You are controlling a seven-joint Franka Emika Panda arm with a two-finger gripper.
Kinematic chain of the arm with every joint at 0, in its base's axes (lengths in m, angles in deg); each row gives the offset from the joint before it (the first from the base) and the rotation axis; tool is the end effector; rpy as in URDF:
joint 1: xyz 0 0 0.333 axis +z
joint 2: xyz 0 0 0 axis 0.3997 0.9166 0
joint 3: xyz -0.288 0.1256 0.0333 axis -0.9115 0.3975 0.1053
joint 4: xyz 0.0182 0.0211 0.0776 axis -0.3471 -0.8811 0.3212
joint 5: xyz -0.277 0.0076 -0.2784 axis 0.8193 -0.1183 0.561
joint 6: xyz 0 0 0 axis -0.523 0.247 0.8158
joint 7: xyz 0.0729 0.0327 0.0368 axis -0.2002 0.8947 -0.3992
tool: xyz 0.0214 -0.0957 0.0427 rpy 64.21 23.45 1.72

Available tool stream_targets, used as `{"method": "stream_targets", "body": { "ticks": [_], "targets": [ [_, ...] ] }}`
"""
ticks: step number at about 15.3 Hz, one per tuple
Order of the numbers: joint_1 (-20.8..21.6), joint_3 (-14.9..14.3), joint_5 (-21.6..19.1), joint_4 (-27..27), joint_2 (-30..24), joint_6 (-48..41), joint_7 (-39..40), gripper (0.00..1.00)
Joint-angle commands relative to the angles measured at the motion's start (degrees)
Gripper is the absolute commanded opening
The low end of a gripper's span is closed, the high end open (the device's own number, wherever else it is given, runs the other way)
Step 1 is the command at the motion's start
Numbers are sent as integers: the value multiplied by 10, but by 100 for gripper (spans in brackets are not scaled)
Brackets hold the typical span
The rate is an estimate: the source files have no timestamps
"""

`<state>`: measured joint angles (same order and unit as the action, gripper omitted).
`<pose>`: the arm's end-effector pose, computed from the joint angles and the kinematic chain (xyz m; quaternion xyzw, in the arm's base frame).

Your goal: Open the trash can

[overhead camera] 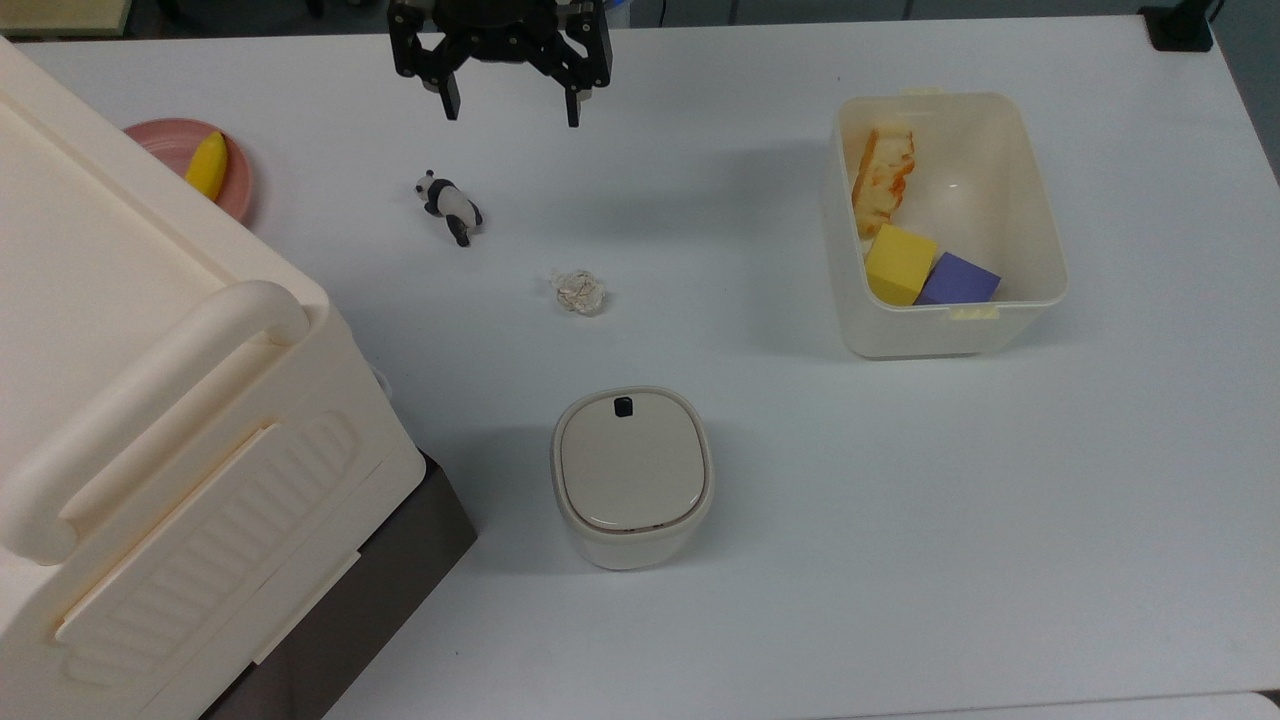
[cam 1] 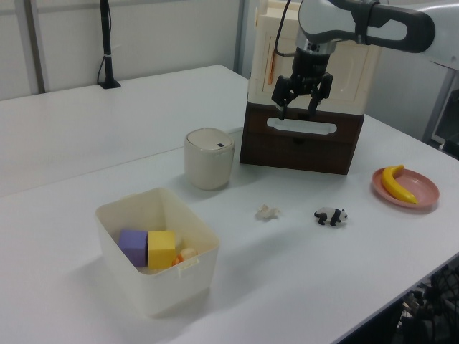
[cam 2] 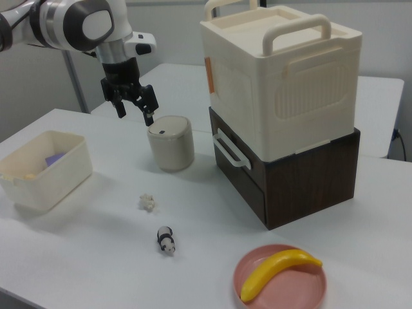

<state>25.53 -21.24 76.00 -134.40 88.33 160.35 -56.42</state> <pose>0.5919 -0.0020 0.5825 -0.9988 0.0355 -0.0337 0.0076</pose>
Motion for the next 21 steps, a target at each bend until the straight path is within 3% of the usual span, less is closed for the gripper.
{"method": "stream_targets", "body": {
  "ticks": [1,15,16,18,21],
  "targets": [
    [7,-6,-13,2,-2,-10,12,100],
    [7,-5,-15,-2,2,-7,14,100],
    [7,-5,-14,-2,2,-7,18,95],
    [7,-5,-15,-3,2,-6,22,56],
    [5,-5,-25,-3,3,-6,50,28]
  ]
}}
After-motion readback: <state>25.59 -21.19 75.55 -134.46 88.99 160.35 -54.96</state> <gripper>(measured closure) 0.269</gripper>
